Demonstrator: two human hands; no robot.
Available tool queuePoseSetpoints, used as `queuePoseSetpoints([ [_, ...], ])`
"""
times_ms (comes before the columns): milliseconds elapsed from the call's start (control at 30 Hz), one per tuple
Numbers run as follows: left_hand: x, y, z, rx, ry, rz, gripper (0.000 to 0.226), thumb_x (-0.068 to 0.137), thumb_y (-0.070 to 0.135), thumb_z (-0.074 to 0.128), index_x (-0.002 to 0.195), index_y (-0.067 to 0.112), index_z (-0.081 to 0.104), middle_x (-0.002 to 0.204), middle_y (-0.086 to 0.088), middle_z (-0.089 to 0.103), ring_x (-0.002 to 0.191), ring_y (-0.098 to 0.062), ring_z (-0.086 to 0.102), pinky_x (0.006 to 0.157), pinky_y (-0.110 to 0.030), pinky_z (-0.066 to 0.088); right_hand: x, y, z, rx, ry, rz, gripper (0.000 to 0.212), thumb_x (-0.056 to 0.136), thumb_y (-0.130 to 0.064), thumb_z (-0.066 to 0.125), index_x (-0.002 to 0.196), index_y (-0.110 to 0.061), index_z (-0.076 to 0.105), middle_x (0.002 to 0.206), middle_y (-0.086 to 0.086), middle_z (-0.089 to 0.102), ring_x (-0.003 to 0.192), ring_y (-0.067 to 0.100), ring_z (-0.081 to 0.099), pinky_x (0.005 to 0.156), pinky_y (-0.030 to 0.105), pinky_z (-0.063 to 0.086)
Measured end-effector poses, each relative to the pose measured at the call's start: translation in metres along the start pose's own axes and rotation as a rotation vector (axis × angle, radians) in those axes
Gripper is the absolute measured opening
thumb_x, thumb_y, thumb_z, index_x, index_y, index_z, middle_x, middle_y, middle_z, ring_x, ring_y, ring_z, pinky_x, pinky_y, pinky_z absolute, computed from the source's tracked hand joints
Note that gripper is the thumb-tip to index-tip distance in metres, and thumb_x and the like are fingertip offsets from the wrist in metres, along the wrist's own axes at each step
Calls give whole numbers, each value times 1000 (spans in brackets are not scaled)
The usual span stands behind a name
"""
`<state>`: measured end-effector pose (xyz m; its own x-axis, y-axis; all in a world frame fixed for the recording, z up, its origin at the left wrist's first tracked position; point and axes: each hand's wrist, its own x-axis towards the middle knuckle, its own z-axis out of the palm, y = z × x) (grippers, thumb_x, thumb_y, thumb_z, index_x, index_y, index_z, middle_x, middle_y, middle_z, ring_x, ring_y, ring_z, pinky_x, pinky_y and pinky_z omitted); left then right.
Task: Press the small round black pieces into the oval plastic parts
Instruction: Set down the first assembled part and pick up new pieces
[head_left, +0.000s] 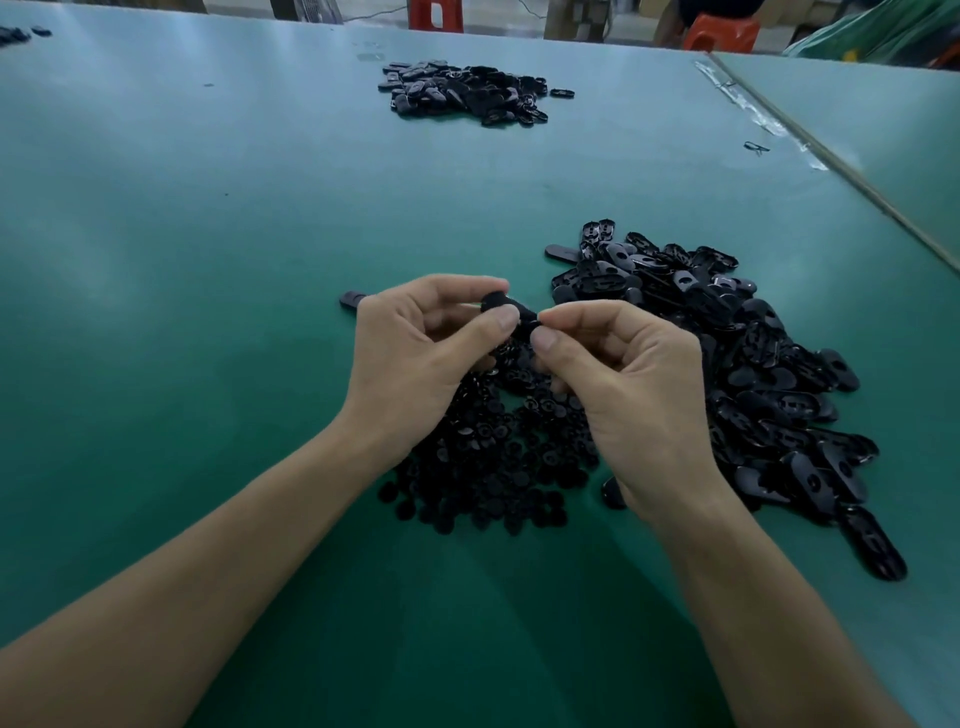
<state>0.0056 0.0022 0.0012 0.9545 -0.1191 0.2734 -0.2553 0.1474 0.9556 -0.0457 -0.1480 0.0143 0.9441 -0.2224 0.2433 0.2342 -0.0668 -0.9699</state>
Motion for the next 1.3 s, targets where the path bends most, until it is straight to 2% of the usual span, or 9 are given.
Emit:
queuePoseSetpoints([
  [100,-2,-1,3,-31,-11,-12,14,88,10,74,94,21,78,84,-2,79,75,-14,75,70,-26,61,0,2,0,-43,36,-4,15,87,-7,75,84,-22,75,75,-5,74,67,5,66,64,19,51],
  [200,-2,-1,4,-66,-19,-32,18,92,3,68,94,18,77,85,-5,79,74,-19,76,69,-24,60,1,3,0,-100,56,7,16,88,-9,74,83,-24,75,75,-6,74,67,5,67,66,22,52],
  [367,-3,0,6,-93,-15,-26,18,91,-2,68,94,14,76,82,-3,79,71,-17,76,69,-22,59,1,3,1,-120,60,11,15,88,-9,74,85,-24,75,76,-7,75,68,4,68,66,22,52],
  [667,-6,1,7,-48,-50,11,17,89,-3,70,93,13,76,83,-2,78,78,-20,76,77,-29,62,1,5,0,-131,92,11,12,88,-11,74,86,-22,75,79,-7,76,75,8,72,72,23,55],
  [800,-7,0,8,-14,-41,27,13,84,6,73,91,16,77,85,-3,78,83,-29,76,83,-43,62,1,5,0,-144,64,12,14,87,-9,74,86,-23,75,79,-6,76,75,8,72,72,23,55],
  [867,-8,0,8,22,-46,42,12,83,9,72,90,18,77,86,-4,78,85,-34,75,85,-46,62,1,5,-1,-159,67,15,13,86,-10,75,85,-23,74,78,-4,76,75,11,73,75,31,58],
  [1000,-8,0,8,147,-77,87,20,81,7,74,90,25,74,84,4,78,78,-15,76,76,-25,60,-1,6,-1,-203,112,16,14,84,-13,79,80,-24,70,74,-1,75,72,15,73,77,44,61],
  [1133,-9,-2,7,279,-61,157,29,80,-1,77,89,27,71,82,4,77,75,-9,75,72,-16,57,-4,5,4,-324,106,-37,21,85,-10,77,79,-28,69,73,-10,73,71,6,72,72,31,60],
  [1300,-8,-3,4,391,-55,252,22,80,5,81,94,20,71,85,6,76,75,-6,74,73,-17,57,-7,2,7,-414,84,-123,20,89,-6,72,91,-26,73,80,-18,72,78,-3,70,76,16,56],
])
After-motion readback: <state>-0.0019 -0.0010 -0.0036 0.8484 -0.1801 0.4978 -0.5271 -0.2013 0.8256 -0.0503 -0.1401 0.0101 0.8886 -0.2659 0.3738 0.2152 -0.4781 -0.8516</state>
